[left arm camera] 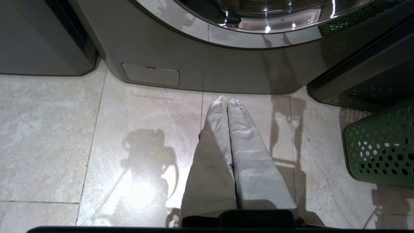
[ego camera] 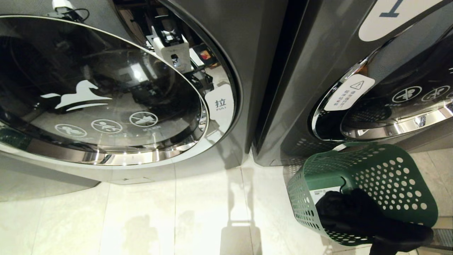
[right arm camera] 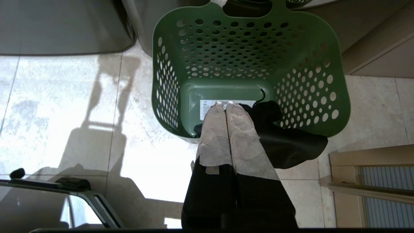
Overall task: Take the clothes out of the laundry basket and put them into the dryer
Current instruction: Take the clothes out of the basket
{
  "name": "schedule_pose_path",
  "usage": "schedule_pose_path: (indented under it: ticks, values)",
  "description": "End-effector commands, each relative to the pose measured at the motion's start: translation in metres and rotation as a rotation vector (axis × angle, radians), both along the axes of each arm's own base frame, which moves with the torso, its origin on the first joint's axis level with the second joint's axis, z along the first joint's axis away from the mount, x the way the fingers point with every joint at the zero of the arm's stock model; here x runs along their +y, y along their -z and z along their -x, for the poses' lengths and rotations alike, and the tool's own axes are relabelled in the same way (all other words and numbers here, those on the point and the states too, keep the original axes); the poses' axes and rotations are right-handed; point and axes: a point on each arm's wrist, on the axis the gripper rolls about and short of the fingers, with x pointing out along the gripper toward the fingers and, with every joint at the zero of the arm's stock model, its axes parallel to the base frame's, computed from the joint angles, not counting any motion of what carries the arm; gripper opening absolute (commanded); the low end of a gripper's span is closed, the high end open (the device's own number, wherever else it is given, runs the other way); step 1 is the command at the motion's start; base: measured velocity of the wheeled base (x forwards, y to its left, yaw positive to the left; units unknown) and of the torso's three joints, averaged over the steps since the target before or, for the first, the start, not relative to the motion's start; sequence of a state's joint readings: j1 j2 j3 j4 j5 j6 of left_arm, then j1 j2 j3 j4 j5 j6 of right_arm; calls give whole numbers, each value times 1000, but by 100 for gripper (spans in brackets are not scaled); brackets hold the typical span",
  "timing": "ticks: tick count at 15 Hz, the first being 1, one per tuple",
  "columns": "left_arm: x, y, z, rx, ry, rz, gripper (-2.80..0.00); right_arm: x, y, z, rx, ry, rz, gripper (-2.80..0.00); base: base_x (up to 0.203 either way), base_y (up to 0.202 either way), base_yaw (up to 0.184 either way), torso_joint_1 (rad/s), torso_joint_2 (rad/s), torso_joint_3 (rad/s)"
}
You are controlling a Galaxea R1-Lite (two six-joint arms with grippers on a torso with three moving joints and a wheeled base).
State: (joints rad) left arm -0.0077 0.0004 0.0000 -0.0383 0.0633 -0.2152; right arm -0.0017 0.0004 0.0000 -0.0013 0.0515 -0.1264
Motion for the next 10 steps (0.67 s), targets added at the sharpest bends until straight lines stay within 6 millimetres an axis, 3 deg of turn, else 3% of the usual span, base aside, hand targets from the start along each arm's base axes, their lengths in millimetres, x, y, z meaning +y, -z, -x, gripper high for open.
schedule_pose_path:
  ticks: [1, 5, 8, 10]
  values:
    - [0, 8, -2, 27, -4, 6, -280, 0, 1, 0, 2, -1, 1, -280, 0, 0, 0, 2, -1, -201]
    - [0, 8, -2, 26, -5, 15, -280, 0, -5, 2, -7, 10, 8, -280, 0, 0, 0, 4, 1, -144]
    - [0, 8, -2, 28, -5, 15, -280, 0, -42, 11, 35, 3, -9, -280, 0, 0, 0, 2, 2, -11]
    - [0, 8, -2, 26, -5, 15, -280, 0, -65, -6, 193, 4, -48, -280, 0, 0, 0, 0, 0, 0]
